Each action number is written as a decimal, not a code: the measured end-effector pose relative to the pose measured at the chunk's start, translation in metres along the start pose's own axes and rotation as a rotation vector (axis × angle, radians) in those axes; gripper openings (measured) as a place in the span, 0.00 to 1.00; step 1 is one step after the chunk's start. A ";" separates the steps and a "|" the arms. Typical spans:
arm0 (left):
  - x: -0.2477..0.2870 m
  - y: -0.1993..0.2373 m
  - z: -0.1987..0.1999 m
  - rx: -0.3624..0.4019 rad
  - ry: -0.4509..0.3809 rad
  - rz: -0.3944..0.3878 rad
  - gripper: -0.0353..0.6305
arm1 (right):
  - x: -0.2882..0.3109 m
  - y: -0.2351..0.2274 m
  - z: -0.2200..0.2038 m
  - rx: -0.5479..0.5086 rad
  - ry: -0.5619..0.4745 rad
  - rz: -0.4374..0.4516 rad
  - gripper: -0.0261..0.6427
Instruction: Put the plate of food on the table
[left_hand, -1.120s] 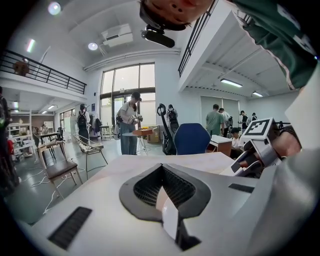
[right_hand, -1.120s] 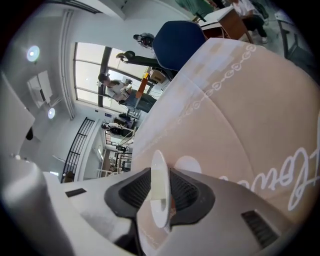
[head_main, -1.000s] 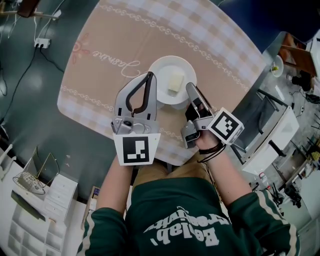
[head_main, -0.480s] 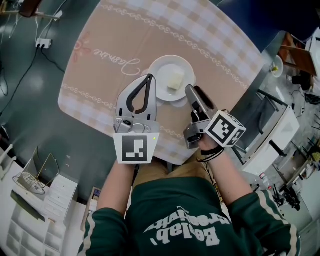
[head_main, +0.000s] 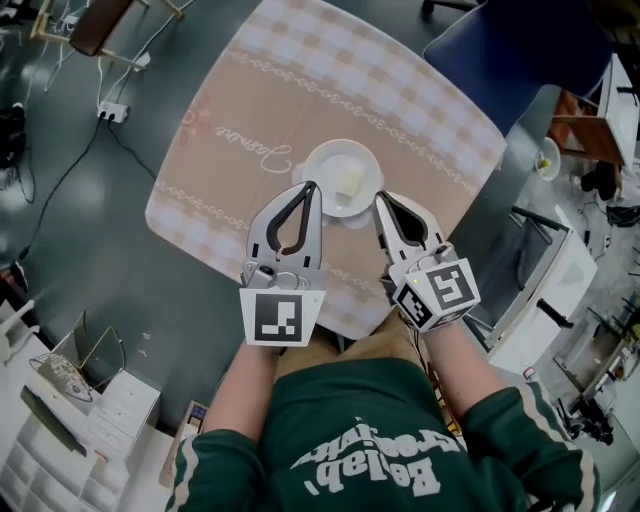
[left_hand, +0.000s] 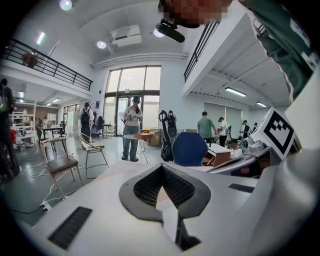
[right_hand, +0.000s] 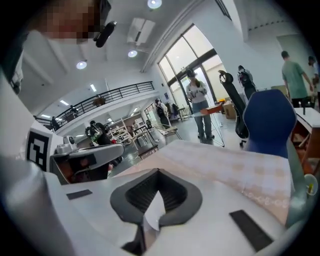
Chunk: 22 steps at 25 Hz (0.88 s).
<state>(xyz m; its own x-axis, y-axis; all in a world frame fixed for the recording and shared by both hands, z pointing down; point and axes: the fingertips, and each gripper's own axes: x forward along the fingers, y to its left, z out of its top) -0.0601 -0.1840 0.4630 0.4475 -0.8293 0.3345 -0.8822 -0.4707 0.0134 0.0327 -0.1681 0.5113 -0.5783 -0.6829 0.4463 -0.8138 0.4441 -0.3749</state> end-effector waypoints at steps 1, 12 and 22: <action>-0.004 -0.002 0.005 0.002 -0.006 0.000 0.07 | -0.004 0.006 0.007 -0.036 -0.010 0.019 0.06; -0.038 -0.027 0.079 0.014 -0.079 0.020 0.07 | -0.053 0.059 0.087 -0.332 -0.121 0.124 0.06; -0.072 -0.049 0.153 0.040 -0.137 0.050 0.07 | -0.097 0.088 0.157 -0.421 -0.233 0.208 0.06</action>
<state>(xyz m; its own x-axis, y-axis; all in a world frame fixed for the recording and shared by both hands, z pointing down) -0.0264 -0.1476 0.2942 0.4217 -0.8839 0.2021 -0.8985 -0.4374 -0.0382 0.0262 -0.1534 0.3073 -0.7410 -0.6451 0.1866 -0.6636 0.7460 -0.0562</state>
